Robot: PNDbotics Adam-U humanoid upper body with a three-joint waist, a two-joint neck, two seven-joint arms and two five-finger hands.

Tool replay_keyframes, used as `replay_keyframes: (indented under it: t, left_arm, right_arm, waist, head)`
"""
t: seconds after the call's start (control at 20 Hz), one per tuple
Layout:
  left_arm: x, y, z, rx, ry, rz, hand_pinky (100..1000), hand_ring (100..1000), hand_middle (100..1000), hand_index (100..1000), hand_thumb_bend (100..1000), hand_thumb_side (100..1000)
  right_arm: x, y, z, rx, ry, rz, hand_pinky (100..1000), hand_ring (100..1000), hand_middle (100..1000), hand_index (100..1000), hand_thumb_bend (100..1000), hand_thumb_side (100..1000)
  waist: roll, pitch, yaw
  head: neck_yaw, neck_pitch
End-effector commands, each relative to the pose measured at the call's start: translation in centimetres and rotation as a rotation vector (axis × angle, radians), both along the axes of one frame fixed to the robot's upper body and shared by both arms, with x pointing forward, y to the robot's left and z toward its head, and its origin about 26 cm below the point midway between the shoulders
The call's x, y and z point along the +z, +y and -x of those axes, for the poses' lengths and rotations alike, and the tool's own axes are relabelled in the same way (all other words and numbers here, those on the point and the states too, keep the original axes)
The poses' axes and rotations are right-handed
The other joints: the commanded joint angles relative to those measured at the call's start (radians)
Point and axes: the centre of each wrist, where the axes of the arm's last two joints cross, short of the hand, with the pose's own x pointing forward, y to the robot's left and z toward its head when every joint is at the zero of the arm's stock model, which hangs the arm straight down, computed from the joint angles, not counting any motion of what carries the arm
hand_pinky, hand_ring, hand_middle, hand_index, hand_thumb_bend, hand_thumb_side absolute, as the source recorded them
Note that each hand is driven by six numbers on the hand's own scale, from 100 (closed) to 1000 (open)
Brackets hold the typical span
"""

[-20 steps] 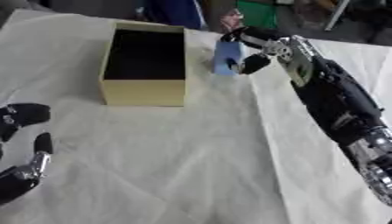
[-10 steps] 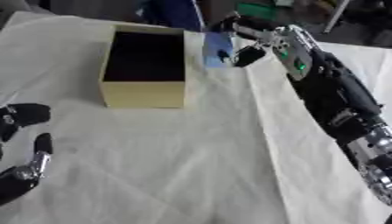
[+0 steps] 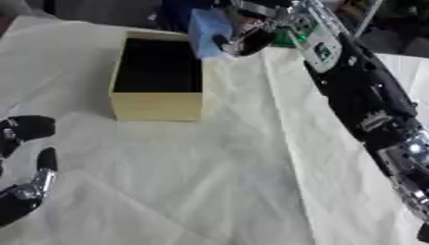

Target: Pick up objects on the table and place them in the box.

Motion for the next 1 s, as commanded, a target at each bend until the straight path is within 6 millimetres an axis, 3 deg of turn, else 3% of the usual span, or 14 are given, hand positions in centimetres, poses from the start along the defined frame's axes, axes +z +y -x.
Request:
replay_keyframes:
  t: [0.05,0.5,0.65,0.7,0.8,1.0]
  left_arm:
    - [0.6,-0.2,0.0,-0.018,-0.017,-0.007,828,787,738,717,100,251]
    - [0.6,-0.6,0.0,-0.036,-0.016,-0.004,829,787,737,716,100,250]
    - [0.6,-0.7,0.0,-0.041,-0.016,-0.002,829,787,737,716,100,250]
    - [0.6,-0.7,0.0,-0.041,-0.015,-0.002,829,788,737,716,100,250]
    - [0.6,-0.7,0.0,-0.041,-0.014,-0.002,829,788,737,716,100,250]
    - [0.6,-0.7,0.0,-0.04,-0.015,-0.002,829,788,737,716,100,250]
  right_arm:
    - [1.8,1.4,0.5,0.046,-0.031,0.009,892,852,488,942,100,206]
    - [-0.6,2.7,-0.5,0.037,0.033,0.039,888,843,532,953,100,223]
    - [-1.4,2.8,-0.8,0.018,0.031,0.061,892,861,649,974,100,231]
    - [-1.6,2.7,-0.9,0.01,0.029,0.066,904,886,766,983,100,233]
    - [-1.9,2.6,-1.1,0.0,0.022,0.064,925,916,896,991,100,232]
    - [-2.1,2.2,-1.2,-0.008,0.014,0.052,941,934,970,999,100,229]
  waist:
    - [0.008,-0.024,0.004]
    - [0.012,-0.022,0.025]
    - [0.014,-0.021,0.03]
    - [0.014,-0.02,0.03]
    - [0.014,-0.02,0.029]
    - [0.015,-0.019,0.025]
  head:
    - [-0.008,-0.013]
    - [-0.018,-0.012]
    - [-0.018,-0.012]
    - [-0.019,-0.011]
    - [-0.019,-0.011]
    - [-0.016,-0.01]
